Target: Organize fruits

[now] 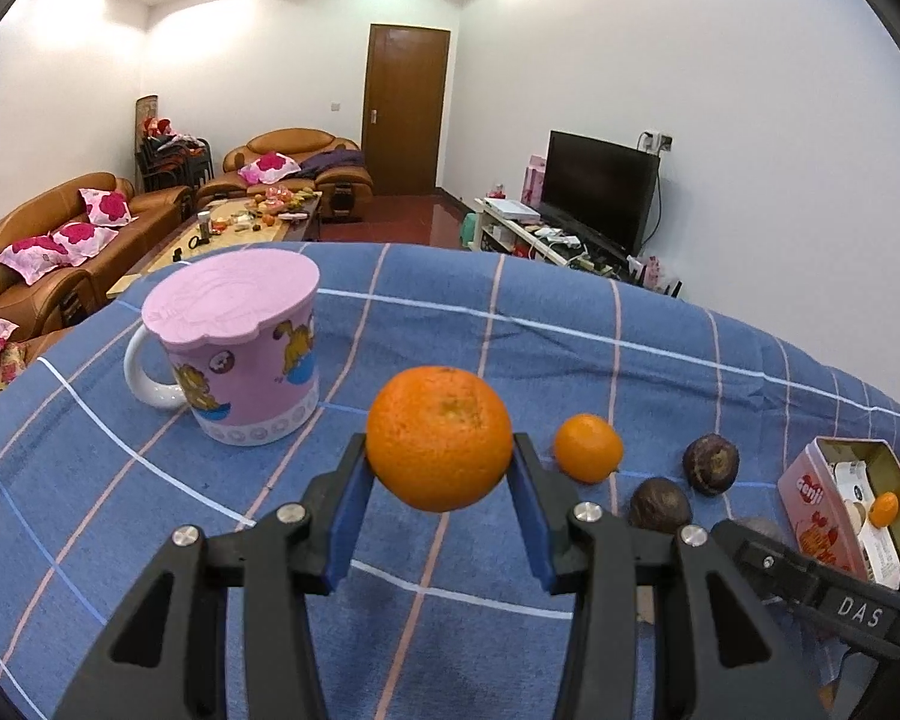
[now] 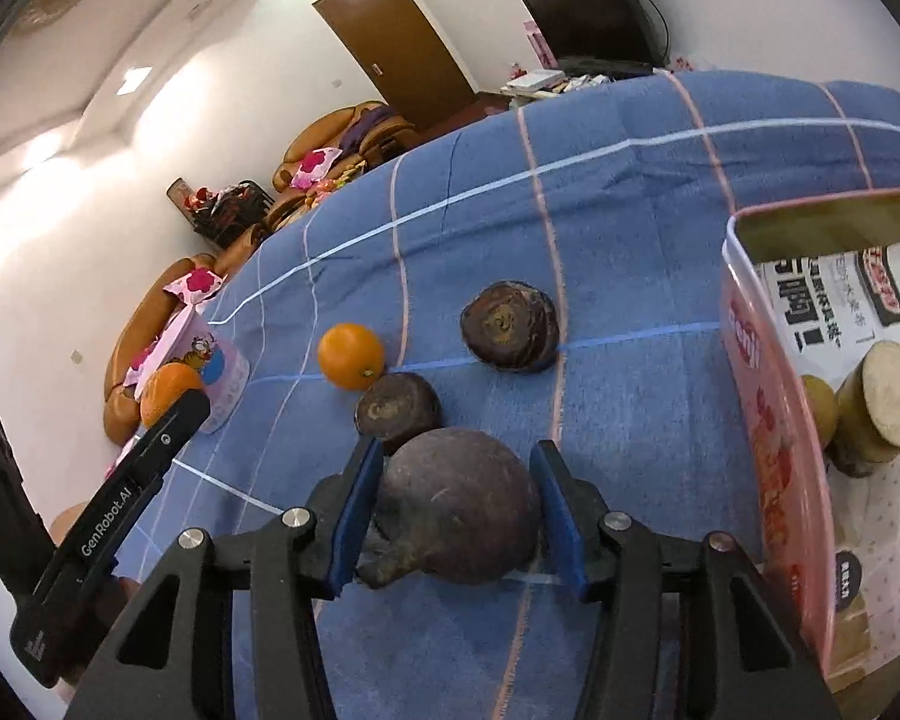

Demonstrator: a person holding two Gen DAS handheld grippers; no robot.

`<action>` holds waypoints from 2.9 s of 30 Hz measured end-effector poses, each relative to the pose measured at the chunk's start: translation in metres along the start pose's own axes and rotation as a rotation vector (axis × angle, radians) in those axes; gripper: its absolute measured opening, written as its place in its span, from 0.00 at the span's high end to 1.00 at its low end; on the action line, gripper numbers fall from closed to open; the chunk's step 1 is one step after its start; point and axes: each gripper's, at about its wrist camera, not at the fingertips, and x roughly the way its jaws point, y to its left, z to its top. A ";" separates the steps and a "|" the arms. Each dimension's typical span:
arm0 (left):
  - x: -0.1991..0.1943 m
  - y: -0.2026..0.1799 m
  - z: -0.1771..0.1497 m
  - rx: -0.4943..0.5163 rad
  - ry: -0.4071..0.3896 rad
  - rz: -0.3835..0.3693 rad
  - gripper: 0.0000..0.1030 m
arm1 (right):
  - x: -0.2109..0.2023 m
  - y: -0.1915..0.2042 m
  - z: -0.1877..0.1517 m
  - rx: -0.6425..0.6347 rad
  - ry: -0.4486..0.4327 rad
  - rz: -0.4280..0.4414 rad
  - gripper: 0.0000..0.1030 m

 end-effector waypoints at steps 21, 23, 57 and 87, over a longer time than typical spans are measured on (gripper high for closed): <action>0.001 -0.004 0.001 0.009 -0.015 0.008 0.55 | -0.007 -0.001 -0.010 0.022 -0.001 0.036 0.49; 0.000 -0.004 0.000 0.009 -0.019 0.007 0.55 | -0.008 0.000 -0.010 0.016 -0.006 0.045 0.49; -0.006 0.015 0.000 -0.044 -0.064 0.037 0.55 | -0.009 0.054 -0.057 -0.314 0.102 0.070 0.51; -0.041 -0.042 -0.018 0.091 -0.206 -0.058 0.55 | -0.123 0.003 -0.045 -0.356 -0.514 -0.337 0.51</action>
